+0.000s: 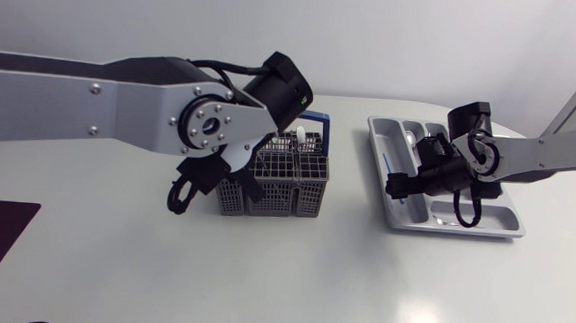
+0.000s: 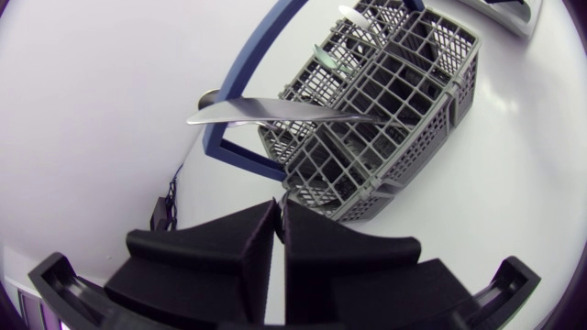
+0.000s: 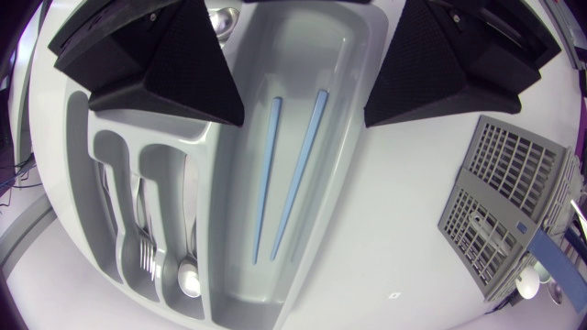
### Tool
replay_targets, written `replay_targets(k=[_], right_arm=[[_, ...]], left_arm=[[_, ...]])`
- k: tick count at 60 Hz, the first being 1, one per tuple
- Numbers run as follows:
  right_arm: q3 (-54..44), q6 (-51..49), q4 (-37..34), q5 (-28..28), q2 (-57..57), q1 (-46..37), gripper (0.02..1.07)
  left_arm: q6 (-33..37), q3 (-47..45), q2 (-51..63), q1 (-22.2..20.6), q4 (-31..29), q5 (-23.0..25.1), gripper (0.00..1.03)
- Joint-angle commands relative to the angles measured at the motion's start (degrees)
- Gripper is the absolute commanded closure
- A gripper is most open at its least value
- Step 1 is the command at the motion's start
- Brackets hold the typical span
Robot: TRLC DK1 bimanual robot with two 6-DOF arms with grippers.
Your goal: Unload the cutlery basket into the drawer organizer.
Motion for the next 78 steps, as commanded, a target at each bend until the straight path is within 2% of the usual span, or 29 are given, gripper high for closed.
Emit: replay_targets(k=[1, 32, 40, 41, 44, 51, 61, 73, 78], right_arm=[[-1.6, -1.2, 0.5, -0.1, -1.5, -0.3, 0.13], [-2.8, -1.5, 0.0, -0.3, -5.9, 0.0, 0.13], [-5.7, -3.3, -0.5, -4.6, -13.6, 0.3, 0.13], [-7.2, -4.4, -0.6, -6.3, -16.9, 1.0, 0.13], [-9.8, -5.6, -0.5, -6.7, -22.3, 3.0, 0.13], [-14.7, -6.6, -0.2, -5.7, -33.1, 9.8, 0.13], [-18.9, -7.7, -0.5, 0.6, -43.6, 23.5, 0.13], [-23.2, -9.4, 2.5, 2.0, -50.0, 30.4, 0.13], [-25.3, -9.4, 5.6, 4.3, -50.8, 33.7, 0.13]], left_arm=[[1.4, 1.7, -2.6, -0.3, -1.0, -1.2, 0.99], [3.8, 5.1, -12.4, -2.4, -6.4, 1.6, 0.99], [2.6, 6.5, -15.4, -2.4, -9.1, 5.1, 0.99], [1.6, 7.5, -16.7, -1.6, -10.6, 8.9, 0.99], [0.6, 8.2, -17.6, -0.3, -11.5, 14.1, 0.99], [-1.1, 8.6, -17.5, 3.5, -11.5, 24.1, 0.99], [-3.4, 8.5, -14.6, 7.0, -9.4, 37.0, 0.99], [-4.6, 7.6, -11.1, 7.5, -6.6, 45.6, 0.99], [-5.1, 6.0, -8.9, 7.6, -3.1, 49.0, 0.99]])
